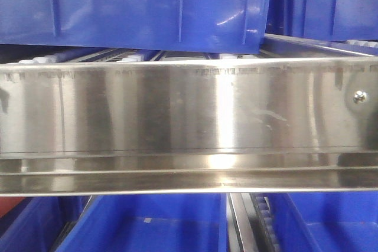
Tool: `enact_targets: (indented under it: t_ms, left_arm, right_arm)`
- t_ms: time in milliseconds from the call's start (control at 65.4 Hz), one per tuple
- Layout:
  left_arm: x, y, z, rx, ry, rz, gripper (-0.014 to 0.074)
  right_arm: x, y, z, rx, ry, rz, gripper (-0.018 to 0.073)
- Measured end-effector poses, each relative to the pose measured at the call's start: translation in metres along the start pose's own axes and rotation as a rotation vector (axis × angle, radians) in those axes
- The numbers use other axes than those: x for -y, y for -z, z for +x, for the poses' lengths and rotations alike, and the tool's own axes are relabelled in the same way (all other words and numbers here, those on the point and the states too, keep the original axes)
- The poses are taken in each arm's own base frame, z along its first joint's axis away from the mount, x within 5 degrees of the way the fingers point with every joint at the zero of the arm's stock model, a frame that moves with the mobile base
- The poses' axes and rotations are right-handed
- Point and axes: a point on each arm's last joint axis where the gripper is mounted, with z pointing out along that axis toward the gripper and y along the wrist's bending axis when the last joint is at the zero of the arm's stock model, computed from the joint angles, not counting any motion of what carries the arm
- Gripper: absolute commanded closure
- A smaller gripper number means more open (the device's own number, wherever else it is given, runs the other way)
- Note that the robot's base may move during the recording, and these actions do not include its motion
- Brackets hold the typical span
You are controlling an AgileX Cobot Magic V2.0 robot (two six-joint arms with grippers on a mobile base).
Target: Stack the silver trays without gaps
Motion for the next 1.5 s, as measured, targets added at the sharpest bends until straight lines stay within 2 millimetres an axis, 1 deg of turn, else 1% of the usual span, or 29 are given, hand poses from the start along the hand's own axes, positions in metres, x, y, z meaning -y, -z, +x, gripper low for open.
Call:
enact_targets:
  t_ms: [183, 352, 550, 871, 1498]
  left_arm:
    - [0.002, -0.003, 0.001, -0.006, -0.012, -0.010, 0.0613]
    - [0.008, -0.005, 0.003, -0.016, -0.048, -0.044, 0.0613]
    - [0.015, 0.000, -0.003, 0.006, -0.053, -0.063, 0.0613]
    - [0.014, -0.006, -0.001, -0.008, -0.060, -0.111, 0.0613]
    - [0.017, -0.006, -0.005, 0.036, -0.066, -0.078, 0.0613]
  right_arm:
    - [0.001, 0.000, -0.001, 0.010, 0.010, 0.010, 0.0573]
    - [0.003, 0.000, -0.002, 0.015, 0.014, 0.015, 0.0573]
    - [0.011, -0.004, -0.007, 0.023, -0.025, -0.006, 0.0573]
    - [0.011, -0.006, -0.008, 0.015, -0.035, -0.040, 0.0573]
    - [0.013, -0.009, -0.009, 0.016, -0.019, -0.013, 0.0574]
